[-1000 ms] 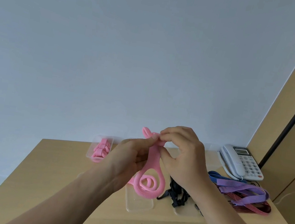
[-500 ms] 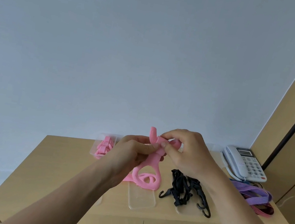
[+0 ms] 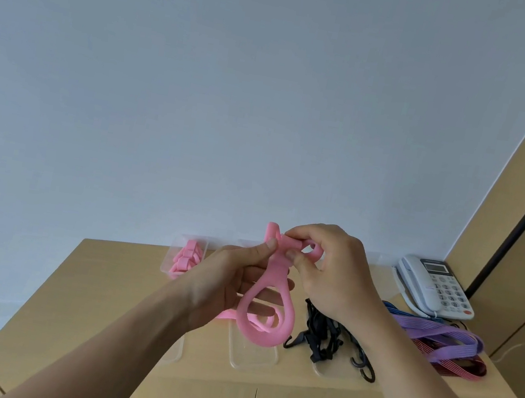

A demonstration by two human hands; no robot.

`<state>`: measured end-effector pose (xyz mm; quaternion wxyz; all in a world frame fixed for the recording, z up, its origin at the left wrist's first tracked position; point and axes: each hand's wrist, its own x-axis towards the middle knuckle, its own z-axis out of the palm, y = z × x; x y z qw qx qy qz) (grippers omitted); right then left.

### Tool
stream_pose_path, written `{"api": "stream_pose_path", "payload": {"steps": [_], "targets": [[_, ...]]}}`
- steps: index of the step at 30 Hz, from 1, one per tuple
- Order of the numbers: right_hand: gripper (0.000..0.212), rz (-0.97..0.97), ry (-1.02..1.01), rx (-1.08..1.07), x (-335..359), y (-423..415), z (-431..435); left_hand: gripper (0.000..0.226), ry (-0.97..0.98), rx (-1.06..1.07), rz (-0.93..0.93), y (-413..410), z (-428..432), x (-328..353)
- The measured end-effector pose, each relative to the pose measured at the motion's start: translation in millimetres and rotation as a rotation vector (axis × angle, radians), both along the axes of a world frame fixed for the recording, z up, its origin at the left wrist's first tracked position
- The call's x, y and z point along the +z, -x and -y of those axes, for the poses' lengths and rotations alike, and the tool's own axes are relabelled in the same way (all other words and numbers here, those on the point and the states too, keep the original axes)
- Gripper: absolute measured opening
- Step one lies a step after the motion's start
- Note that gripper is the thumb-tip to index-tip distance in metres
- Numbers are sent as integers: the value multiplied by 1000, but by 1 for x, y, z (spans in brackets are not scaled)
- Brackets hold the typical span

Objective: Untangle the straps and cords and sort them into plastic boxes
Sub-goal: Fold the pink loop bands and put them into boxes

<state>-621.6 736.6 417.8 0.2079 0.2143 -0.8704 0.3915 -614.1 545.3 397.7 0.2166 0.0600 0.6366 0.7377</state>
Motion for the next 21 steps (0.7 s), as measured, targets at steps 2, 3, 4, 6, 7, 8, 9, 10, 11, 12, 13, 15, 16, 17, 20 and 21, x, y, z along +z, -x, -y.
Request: {"api": "stream_pose_path", "payload": {"steps": [2, 3, 4, 6, 7, 8, 9, 10, 11, 12, 13, 15, 16, 17, 20, 21], "targets": [[19, -50, 13, -22, -1, -1, 1, 60, -41, 7, 2, 1, 1, -1], [19, -77, 15, -34, -1, -1, 2, 63, -72, 19, 10, 1, 1, -1], [20, -102, 17, -46, -1, -1, 3, 69, -104, 31, 19, 1, 0, -2], [21, -151, 23, -58, -2, -2, 5, 76, -153, 52, 34, 1, -2, -3], [23, -173, 31, -57, -3, -3, 6, 76, -171, 62, 34, 1, -2, -3], [24, -190, 44, -51, -3, -5, 6, 74, -190, 66, 36, 1, -3, -3], [25, -205, 63, -43, -5, -6, 7, 74, -212, 57, 49, 1, -3, -2], [26, -220, 85, -33, -6, -7, 7, 75, -235, 38, 69, 1, -4, -2], [27, -234, 102, -25, -8, -8, 7, 78, -253, 16, 85, 0, -4, -1], [27, -246, 109, -21, -9, -8, 8, 79, -259, -2, 91, 0, -5, 1], [26, -257, 106, -20, -11, -9, 8, 79, -252, -19, 83, 0, -7, 2], [22, -272, 84, -23, -15, -8, 10, 73, -237, -51, 55, -1, -11, 4], [21, -267, 69, -26, -17, -8, 10, 69, -248, -61, 51, -2, -13, 3], [20, -253, 52, -25, -19, -8, 11, 63, -265, -66, 53, -2, -14, 3], [14, -197, 16, 26, -23, -10, 11, 41, -314, -64, 67, -4, -14, -1], [14, -177, 25, 50, -23, -10, 11, 36, -312, -64, 69, -4, -13, 0]]}}
